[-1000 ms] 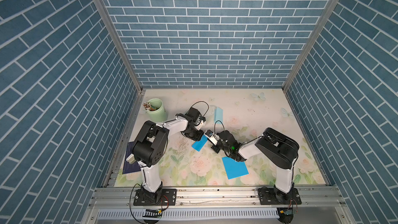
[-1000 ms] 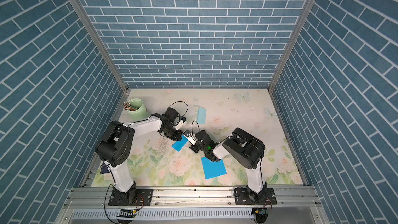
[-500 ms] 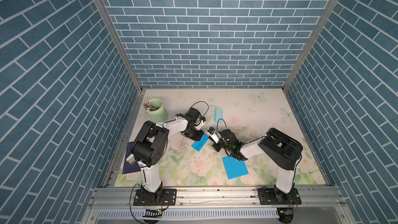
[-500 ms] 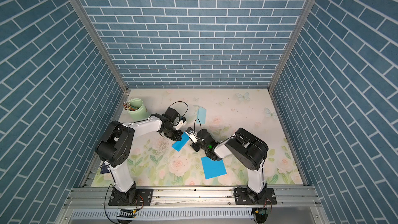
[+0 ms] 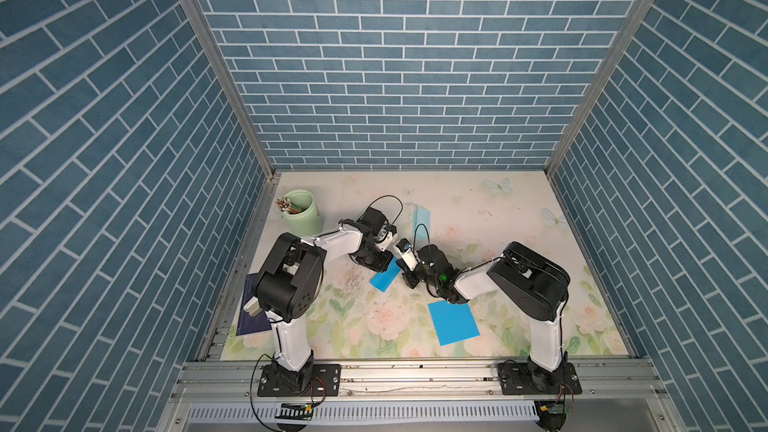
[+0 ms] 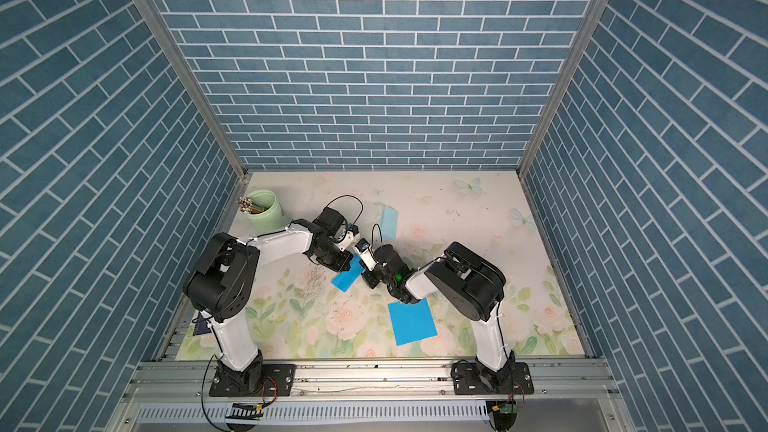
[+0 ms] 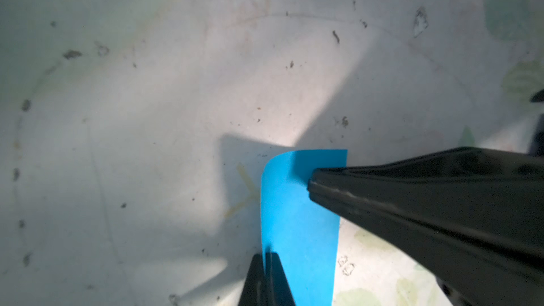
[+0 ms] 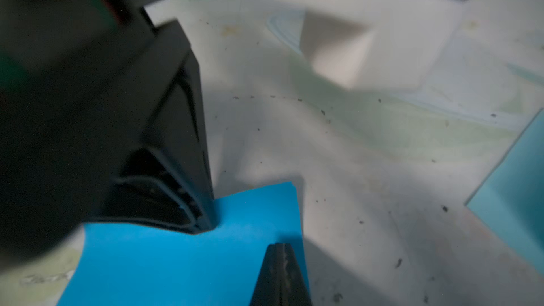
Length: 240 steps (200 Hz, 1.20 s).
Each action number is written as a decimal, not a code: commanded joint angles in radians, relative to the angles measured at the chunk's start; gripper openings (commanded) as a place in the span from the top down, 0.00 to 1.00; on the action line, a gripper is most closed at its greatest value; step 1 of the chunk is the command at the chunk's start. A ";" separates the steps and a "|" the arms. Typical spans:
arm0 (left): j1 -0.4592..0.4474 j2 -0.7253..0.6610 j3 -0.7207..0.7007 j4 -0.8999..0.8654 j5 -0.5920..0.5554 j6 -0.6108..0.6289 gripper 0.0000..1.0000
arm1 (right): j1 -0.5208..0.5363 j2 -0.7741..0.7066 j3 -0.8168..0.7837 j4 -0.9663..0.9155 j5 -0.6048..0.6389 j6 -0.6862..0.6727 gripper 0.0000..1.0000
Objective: Fold the square paper along the opposite sides
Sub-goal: Smooth out the paper at the center of the board, then place the paper at the center of the board.
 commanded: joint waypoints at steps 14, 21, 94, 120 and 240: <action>0.002 0.097 -0.068 -0.066 -0.117 -0.001 1.00 | -0.006 0.035 0.004 -0.061 0.003 0.041 1.00; 0.001 0.097 -0.069 -0.066 -0.117 -0.001 1.00 | -0.008 0.036 0.001 -0.064 0.007 0.041 1.00; 0.001 0.085 -0.075 -0.062 -0.116 -0.001 1.00 | -0.030 0.030 -0.067 -0.067 0.075 0.018 1.00; 0.001 0.080 -0.079 -0.061 -0.117 -0.002 1.00 | -0.036 0.036 -0.087 -0.058 0.083 0.018 1.00; 0.154 -0.151 0.105 0.055 0.085 -0.122 1.00 | -0.146 -0.565 -0.187 -0.111 0.050 0.058 1.00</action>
